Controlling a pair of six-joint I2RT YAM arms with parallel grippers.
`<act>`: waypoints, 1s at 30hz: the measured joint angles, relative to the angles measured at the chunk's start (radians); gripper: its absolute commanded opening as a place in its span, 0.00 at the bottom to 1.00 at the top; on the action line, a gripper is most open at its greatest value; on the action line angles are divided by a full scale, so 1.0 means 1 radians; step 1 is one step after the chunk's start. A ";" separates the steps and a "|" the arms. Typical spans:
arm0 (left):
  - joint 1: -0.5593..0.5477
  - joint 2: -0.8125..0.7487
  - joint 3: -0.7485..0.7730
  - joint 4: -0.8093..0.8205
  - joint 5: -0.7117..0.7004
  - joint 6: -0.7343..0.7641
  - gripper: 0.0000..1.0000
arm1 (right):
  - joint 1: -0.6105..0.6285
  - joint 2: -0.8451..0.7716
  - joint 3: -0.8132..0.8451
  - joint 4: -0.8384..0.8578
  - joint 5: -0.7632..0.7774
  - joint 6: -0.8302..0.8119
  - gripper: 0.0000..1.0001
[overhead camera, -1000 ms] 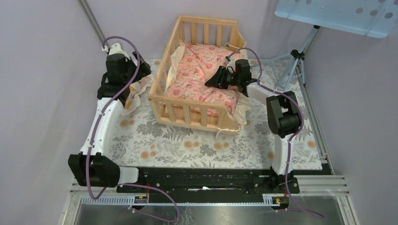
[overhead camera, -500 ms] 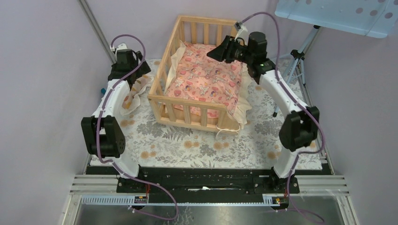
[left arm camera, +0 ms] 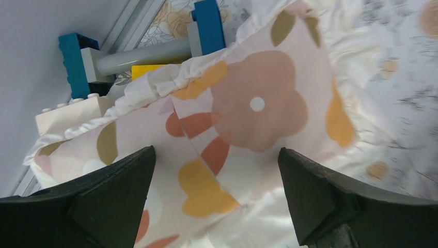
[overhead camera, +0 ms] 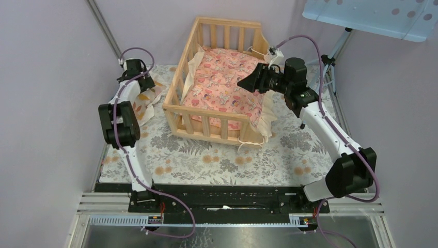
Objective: Set up the pet bed
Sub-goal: Pick up the pillow at the center of the board.
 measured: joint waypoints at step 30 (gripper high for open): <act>-0.040 -0.317 -0.047 -0.034 0.000 -0.018 0.00 | 0.000 -0.301 -0.134 -0.168 0.240 -0.050 0.56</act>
